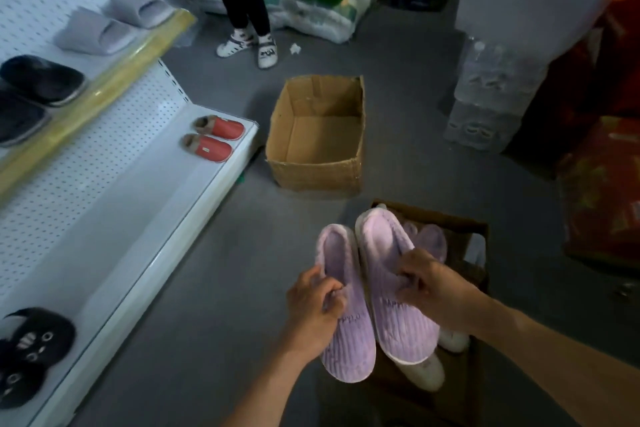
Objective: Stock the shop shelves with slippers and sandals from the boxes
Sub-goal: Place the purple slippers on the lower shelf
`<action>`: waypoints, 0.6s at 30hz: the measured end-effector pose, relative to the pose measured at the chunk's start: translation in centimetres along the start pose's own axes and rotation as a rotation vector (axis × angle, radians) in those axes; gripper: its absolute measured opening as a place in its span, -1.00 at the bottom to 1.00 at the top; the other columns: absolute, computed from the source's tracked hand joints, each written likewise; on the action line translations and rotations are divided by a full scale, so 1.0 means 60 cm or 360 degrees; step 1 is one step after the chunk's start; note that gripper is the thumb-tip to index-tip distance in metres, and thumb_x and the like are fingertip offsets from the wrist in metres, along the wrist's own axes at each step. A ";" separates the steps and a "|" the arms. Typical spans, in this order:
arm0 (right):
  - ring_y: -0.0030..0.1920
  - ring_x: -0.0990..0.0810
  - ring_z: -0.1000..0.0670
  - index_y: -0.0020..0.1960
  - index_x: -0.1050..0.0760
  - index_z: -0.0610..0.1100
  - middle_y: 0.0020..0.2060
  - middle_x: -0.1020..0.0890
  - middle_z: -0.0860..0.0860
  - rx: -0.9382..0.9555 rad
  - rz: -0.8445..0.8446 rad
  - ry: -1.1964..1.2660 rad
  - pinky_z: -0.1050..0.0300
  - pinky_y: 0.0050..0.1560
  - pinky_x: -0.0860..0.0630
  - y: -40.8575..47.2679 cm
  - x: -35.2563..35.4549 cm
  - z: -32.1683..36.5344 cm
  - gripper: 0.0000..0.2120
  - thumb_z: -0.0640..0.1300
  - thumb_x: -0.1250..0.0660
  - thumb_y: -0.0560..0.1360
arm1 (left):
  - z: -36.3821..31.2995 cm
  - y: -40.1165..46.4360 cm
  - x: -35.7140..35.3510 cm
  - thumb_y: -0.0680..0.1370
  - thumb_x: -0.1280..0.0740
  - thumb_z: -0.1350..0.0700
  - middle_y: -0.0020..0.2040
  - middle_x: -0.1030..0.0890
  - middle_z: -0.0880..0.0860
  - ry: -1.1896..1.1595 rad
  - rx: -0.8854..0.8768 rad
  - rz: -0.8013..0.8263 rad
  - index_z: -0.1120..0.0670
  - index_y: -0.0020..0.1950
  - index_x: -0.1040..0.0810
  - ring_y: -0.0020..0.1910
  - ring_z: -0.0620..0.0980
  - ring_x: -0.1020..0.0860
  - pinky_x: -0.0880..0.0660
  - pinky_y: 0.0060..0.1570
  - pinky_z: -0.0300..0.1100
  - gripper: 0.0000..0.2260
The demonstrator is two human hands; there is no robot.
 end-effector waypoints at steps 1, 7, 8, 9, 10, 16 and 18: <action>-0.11 -0.47 0.14 -0.14 -0.36 0.21 -0.09 -0.41 0.18 0.0037 -0.0005 -0.0019 0.35 -0.21 -0.41 0.000 -0.002 0.018 -0.72 -0.17 -0.30 0.53 | 0.004 -0.008 0.014 0.62 -0.23 0.01 0.35 -0.27 -0.10 -0.0041 0.0013 -0.0022 0.05 0.09 -0.57 0.24 -0.23 -0.21 -0.17 0.22 -0.35 -0.82; -0.13 -0.43 0.07 -0.18 -0.45 0.02 -0.15 -0.42 0.10 0.0260 0.0057 -0.0167 0.37 -0.18 -0.32 0.004 -0.063 0.154 -0.83 -0.21 -0.36 0.48 | 0.071 -0.087 0.124 0.51 -0.31 0.08 0.08 -0.58 0.01 -0.0273 0.0067 -0.0295 0.14 -0.10 -0.64 0.06 -0.06 -0.56 -0.47 0.15 -0.07 -0.84; -0.13 -0.43 0.07 -0.15 -0.49 -0.05 -0.15 -0.43 0.08 0.0286 0.0060 -0.0182 0.36 -0.18 -0.32 0.003 -0.076 0.179 -0.90 -0.22 -0.37 0.47 | 0.085 -0.107 0.147 0.48 -0.30 0.05 -0.02 -0.62 0.03 -0.0269 0.0060 -0.0348 0.14 -0.11 -0.64 -0.05 -0.05 -0.58 -0.50 0.06 -0.06 -0.80; -0.13 -0.44 0.06 -0.12 -0.51 -0.11 -0.14 -0.44 0.06 0.0311 0.0063 -0.0201 0.34 -0.17 -0.33 0.000 -0.092 0.203 -0.95 -0.22 -0.38 0.47 | 0.104 -0.128 0.169 0.47 -0.29 0.04 -0.09 -0.63 0.04 -0.0248 0.0068 -0.0391 0.13 -0.11 -0.65 -0.14 -0.04 -0.57 -0.52 0.00 -0.06 -0.79; -0.13 -0.45 0.05 -0.10 -0.53 -0.13 -0.13 -0.45 0.05 0.0318 0.0066 -0.0210 0.33 -0.17 -0.34 -0.002 -0.108 0.227 -0.95 -0.21 -0.39 0.46 | 0.122 -0.152 0.191 0.47 -0.30 0.05 -0.13 -0.64 0.04 -0.0224 0.0080 -0.0412 0.13 -0.11 -0.66 -0.17 -0.03 -0.56 -0.51 -0.02 -0.05 -0.80; 0.05 -0.35 0.08 -0.12 -0.56 -0.11 0.02 -0.40 0.04 0.0508 0.0099 -0.0289 0.52 -0.05 -0.25 -0.047 -0.226 0.426 -0.94 -0.21 -0.43 0.45 | 0.257 -0.327 0.318 0.50 -0.27 -0.01 0.05 -0.61 0.08 -0.0318 0.0221 -0.0472 0.09 0.06 -0.65 0.02 0.05 -0.58 -0.45 0.16 -0.09 -0.73; 0.10 -0.33 0.09 -0.02 -0.60 -0.12 0.09 -0.37 0.06 0.0545 0.0100 -0.0298 0.48 0.01 -0.27 -0.068 -0.269 0.500 -0.90 -0.19 -0.42 0.46 | 0.307 -0.392 0.361 0.53 -0.29 0.02 0.10 -0.59 0.06 -0.0390 0.0230 -0.0523 0.09 0.07 -0.63 0.06 0.04 -0.58 -0.45 0.20 -0.08 -0.78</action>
Point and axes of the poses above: each hand's wrist, its own y-axis towards the middle knuckle, its own x-axis out of the back of the hand, z = x × y, the point moved 10 cm from there along y, towards the middle knuckle
